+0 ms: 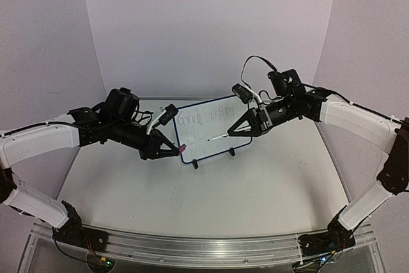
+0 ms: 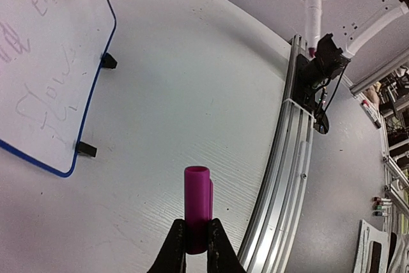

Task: Write a sentence on the whiteboard
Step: Insert the whiteboard marker without the cap into the pen cap.

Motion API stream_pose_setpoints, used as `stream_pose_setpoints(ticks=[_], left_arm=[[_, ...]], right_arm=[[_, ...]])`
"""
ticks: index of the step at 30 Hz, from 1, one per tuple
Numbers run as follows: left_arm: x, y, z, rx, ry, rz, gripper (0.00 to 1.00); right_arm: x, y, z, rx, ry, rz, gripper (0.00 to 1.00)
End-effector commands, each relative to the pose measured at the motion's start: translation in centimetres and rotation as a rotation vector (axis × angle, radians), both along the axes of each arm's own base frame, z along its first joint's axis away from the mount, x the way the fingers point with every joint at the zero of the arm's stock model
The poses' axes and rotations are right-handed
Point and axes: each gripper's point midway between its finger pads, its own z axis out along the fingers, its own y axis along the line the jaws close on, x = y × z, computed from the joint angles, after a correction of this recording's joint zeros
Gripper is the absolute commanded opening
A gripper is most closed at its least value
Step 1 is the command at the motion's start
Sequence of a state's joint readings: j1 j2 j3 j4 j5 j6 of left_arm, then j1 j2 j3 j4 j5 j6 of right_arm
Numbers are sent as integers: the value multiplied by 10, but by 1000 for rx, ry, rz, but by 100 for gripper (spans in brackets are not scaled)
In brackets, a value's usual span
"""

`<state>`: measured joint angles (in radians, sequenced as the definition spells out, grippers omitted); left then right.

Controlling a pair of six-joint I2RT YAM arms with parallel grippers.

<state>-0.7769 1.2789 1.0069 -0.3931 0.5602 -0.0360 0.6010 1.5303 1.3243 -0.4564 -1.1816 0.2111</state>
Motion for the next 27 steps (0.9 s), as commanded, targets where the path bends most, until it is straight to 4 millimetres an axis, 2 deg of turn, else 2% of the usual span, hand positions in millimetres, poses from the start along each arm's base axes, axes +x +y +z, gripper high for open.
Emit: stream_pose_setpoints(ticks=[1,10,18,27], left_arm=[[-14,-19,21,-27,-54,-141,0],[-29,-42,23,-38,-66,-231,0],[-31,-48,29,-59,-82,-242,0],[-32,-53,32,-68,-84,-258,0]], right_arm=[[-3,6,5,8,18,27,0],[-2,9,-1,-15,32,32,0],[-4,10,-11,-45,43,37,0],[-7,13,-13,-56,39,46,0]])
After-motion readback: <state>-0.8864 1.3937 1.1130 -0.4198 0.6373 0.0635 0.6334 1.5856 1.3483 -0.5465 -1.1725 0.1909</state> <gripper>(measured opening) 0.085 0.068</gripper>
